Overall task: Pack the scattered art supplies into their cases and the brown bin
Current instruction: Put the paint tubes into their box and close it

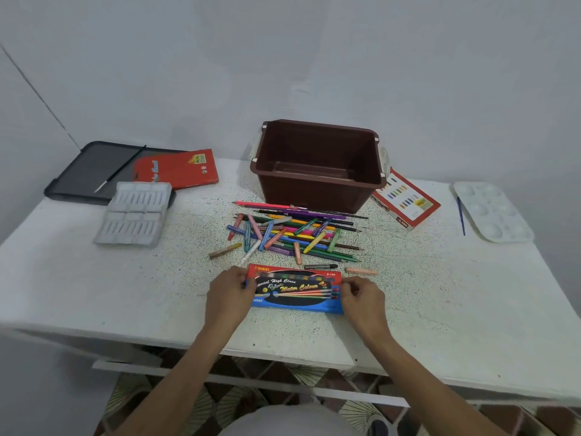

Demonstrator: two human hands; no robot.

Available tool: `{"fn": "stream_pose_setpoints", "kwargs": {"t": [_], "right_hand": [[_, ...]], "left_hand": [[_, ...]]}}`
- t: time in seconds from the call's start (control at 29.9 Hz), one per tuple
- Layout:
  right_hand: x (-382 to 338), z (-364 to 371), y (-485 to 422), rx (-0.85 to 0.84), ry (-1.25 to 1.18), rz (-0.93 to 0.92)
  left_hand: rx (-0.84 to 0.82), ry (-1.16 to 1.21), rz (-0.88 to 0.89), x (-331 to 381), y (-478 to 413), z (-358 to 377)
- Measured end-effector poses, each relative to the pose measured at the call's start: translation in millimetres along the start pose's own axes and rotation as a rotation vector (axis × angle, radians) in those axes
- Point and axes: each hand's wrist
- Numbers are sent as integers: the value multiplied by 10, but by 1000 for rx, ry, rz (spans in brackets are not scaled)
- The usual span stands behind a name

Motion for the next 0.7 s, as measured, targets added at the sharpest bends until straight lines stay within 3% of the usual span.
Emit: {"fn": "stream_pose_setpoints", "kwargs": {"t": [0.2, 0.33, 0.7], "right_hand": [[-42, 57, 34, 11, -20, 32], [-91, -57, -10, 36, -118, 82], [-592, -456, -421, 178, -288, 53]], "left_hand": [[-27, -150, 2, 69, 13, 1], [-77, -97, 22, 161, 14, -116], [54, -30, 175, 885, -326, -586]]}}
Point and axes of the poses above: each hand's wrist, its own y-axis away from the middle knuckle, its own z-axis out of the palm, x = y × z, and after that the axes turned 3 degrees about -y, right-handed
